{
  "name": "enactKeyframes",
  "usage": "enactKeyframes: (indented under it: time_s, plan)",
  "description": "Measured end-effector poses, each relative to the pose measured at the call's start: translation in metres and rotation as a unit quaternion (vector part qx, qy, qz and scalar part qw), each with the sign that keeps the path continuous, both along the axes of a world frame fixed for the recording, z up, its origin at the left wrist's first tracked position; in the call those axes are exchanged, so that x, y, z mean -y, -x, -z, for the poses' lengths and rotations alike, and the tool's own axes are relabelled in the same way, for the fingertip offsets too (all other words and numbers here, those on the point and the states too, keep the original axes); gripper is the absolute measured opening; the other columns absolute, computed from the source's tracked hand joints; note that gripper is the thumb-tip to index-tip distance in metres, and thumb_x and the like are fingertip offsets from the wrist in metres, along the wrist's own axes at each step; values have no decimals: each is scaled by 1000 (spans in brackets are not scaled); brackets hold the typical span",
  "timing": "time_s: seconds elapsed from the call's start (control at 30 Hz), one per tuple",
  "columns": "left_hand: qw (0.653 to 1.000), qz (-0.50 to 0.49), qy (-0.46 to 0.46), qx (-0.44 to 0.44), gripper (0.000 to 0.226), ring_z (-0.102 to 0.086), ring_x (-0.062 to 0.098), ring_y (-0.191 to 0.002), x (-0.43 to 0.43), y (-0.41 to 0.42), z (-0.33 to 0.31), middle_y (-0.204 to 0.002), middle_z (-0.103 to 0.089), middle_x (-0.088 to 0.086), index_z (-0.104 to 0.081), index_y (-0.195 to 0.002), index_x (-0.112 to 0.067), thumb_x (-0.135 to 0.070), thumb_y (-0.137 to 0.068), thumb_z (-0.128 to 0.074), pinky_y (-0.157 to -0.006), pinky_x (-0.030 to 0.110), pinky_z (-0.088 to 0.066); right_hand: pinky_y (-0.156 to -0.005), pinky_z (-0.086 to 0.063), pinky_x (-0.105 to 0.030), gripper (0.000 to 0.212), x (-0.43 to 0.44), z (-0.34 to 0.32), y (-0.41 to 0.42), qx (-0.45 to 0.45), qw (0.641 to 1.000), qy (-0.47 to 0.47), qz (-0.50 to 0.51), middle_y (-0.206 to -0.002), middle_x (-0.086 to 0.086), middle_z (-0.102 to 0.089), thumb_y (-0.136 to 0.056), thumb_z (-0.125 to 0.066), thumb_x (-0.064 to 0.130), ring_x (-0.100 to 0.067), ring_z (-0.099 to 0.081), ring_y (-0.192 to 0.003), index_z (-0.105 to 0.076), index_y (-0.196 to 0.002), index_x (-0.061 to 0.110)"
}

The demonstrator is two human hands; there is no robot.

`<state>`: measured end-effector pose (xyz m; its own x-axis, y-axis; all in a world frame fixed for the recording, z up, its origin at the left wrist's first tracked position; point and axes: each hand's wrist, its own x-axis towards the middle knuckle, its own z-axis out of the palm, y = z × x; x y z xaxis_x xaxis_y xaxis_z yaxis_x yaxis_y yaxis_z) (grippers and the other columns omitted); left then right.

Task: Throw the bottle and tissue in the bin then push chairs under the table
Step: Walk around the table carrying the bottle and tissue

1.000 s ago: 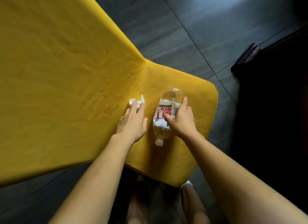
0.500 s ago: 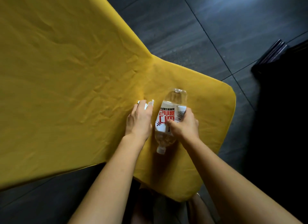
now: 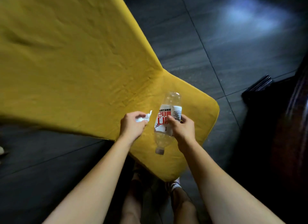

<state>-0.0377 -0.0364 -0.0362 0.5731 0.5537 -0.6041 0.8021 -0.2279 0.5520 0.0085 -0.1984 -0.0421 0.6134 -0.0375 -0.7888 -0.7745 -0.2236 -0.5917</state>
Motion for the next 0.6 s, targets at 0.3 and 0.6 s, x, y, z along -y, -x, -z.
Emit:
enactKeyframes:
  time_s: [0.3,0.6]
  plan:
    - [932,-251,167,203,24,-69,17,-78,-29,32,-176,-92,-73,10,-71,-104,-7,6,-84,-73,-70,20,-60,-101,-55,-46,23,-50,-200,8,17,992,-122,-15,-110,-11,-77,-97,-59,0,-30,-71,-109,-73,-93,18]
    - [867,-319,211,319,35,-75,20,-93,-140,118,-309,-105,-76,16,-69,-118,2,5,-84,-74,-83,31,-61,-84,-62,-34,20,-143,-320,72,105,976,-191,-20,-105,-8,-80,-96,-65,5,-22,-78,-96,-74,-114,7]
